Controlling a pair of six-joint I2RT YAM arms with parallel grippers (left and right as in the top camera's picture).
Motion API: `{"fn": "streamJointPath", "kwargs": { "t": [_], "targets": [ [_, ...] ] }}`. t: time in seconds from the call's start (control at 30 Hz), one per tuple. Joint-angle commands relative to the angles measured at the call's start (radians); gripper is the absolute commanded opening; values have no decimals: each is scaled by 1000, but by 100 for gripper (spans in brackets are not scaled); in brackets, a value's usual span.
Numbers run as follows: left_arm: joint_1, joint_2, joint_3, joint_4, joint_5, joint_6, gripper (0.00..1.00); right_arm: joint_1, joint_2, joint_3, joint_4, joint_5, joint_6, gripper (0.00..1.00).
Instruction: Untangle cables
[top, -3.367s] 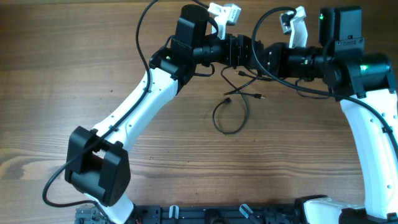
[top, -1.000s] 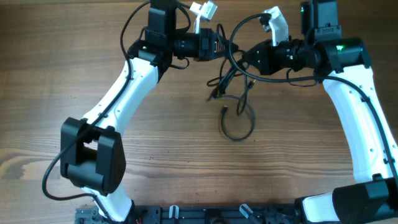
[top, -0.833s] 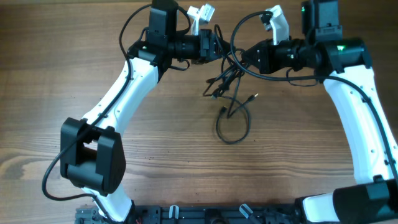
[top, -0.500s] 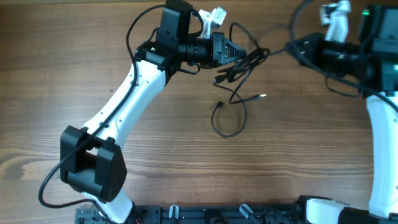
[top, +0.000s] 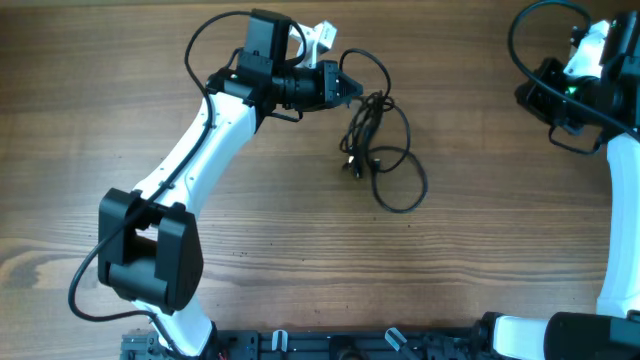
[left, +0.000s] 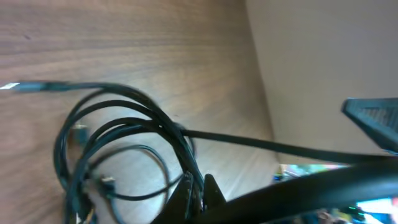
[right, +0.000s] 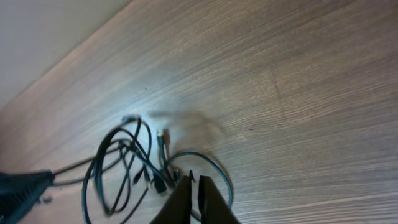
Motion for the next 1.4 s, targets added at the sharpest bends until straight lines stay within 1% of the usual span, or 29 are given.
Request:
{"fn": "streamJointPath", "kwargs": {
  "t": [0.0, 0.07, 0.13, 0.17, 0.2, 0.3, 0.33, 0.4, 0.47, 0.53, 0.57, 0.63, 0.7, 0.8, 0.83, 0.93, 0.97, 1.07, 1.13, 1.23, 1.3, 1.37],
  "targets": [
    [-2, -61, 0, 7, -81, 79, 4, 4, 3, 21, -11, -226, -237, 27],
    [-6, -101, 0, 2, -104, 79, 4, 4, 3, 21, -18, -328, -296, 41],
    [-18, -151, 0, -22, -158, 79, 4, 5, 0, 21, -15, -373, -311, 48],
    [-25, -177, 0, -42, -219, 79, 4, 5, -3, 21, -14, -395, -332, 50],
    [-36, -200, 0, -59, -280, 79, 4, 10, -10, 21, -15, -402, -337, 52],
    [-70, -251, 0, -71, -385, 69, 4, 40, -24, 21, -14, -398, -325, 56],
    [-87, -271, 0, -67, -420, 25, 4, 65, -24, 21, -13, -398, -301, 56],
    [-102, -288, 0, -56, -432, -29, 4, 105, -24, 21, -10, -399, -300, 56],
    [-106, -304, 0, -50, -431, -118, 4, 166, -23, 21, 4, -397, -307, 56],
    [-98, -319, 0, -42, -423, -237, 4, 209, -23, 21, 19, -388, -314, 56],
    [-91, -327, 0, -27, -404, -289, 4, 227, -23, 21, 32, -358, -290, 57],
    [-69, -348, 0, 33, -336, -408, 4, 240, -23, 21, 58, -268, -184, 58],
    [-47, -370, 0, 118, -283, -531, 4, 239, -23, 21, 69, -228, -136, 58],
    [-27, -406, 0, 258, -270, -780, 4, 240, -19, 21, 69, -215, -150, 64],
    [-27, -420, 0, 317, -270, -888, 4, 240, -10, 21, 71, -202, -162, 65],
    [-40, -438, 0, 342, -270, -1055, 4, 240, 24, 21, 101, -262, -251, 66],
    [-45, -439, 0, 342, -269, -1084, 4, 240, 34, 21, 108, -271, -266, 66],
    [-63, -439, 0, 346, -265, -1187, 4, 240, 68, 21, 141, -275, -284, 66],
    [-73, -440, 0, 385, -257, -1268, 4, 240, 92, 21, 164, -280, -285, 66],
    [-78, -440, 0, 466, -259, -1273, 4, 240, 113, 21, 179, -327, -273, 65],
    [-79, -440, 0, 557, -272, -1264, 4, 240, 113, 21, 184, -346, -264, 65],
    [-79, -440, 0, 650, -306, -1207, 4, 237, 111, 21, 188, -347, -233, 65]
  ]
}}
